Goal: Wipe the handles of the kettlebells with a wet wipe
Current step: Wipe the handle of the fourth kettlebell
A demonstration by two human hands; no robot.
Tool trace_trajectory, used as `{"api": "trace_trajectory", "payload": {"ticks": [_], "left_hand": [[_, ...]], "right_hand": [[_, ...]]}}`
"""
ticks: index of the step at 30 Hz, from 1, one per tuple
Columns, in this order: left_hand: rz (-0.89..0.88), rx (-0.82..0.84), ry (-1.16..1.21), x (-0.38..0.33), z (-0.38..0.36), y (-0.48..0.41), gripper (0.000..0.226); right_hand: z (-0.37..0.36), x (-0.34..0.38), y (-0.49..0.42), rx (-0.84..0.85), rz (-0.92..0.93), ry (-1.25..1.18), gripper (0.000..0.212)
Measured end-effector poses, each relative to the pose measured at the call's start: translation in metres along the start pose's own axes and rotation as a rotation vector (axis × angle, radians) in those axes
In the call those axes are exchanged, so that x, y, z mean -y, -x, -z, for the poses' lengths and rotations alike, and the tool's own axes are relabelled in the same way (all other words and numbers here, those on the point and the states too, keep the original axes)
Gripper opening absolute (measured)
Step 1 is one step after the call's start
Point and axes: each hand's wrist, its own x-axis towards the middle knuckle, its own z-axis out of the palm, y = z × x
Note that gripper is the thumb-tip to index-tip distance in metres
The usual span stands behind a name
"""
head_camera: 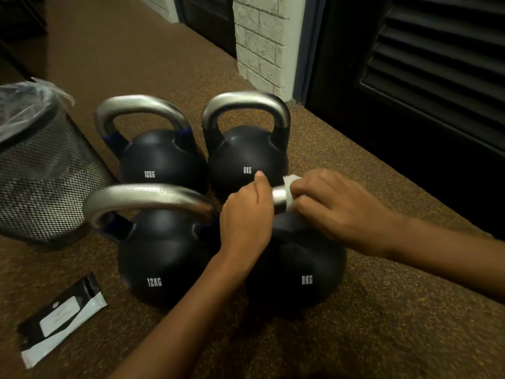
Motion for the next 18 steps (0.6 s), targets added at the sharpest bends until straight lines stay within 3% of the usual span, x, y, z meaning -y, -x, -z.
{"api": "trace_trajectory", "payload": {"ticks": [5,11,18], "left_hand": [[-0.001,0.000,0.014,0.000,0.001,0.000,0.052],[0.010,-0.010,0.027,-0.005,0.002,0.003,0.050],[0.007,0.029,0.000,-0.003,0.004,0.002,0.048]], "right_hand": [[0.007,-0.010,0.015,0.029,-0.111,-0.127,0.018],[0.025,-0.021,0.016,0.211,-0.434,-0.536,0.037],[0.031,-0.018,-0.006,0.290,-0.324,-0.500,0.042]]}}
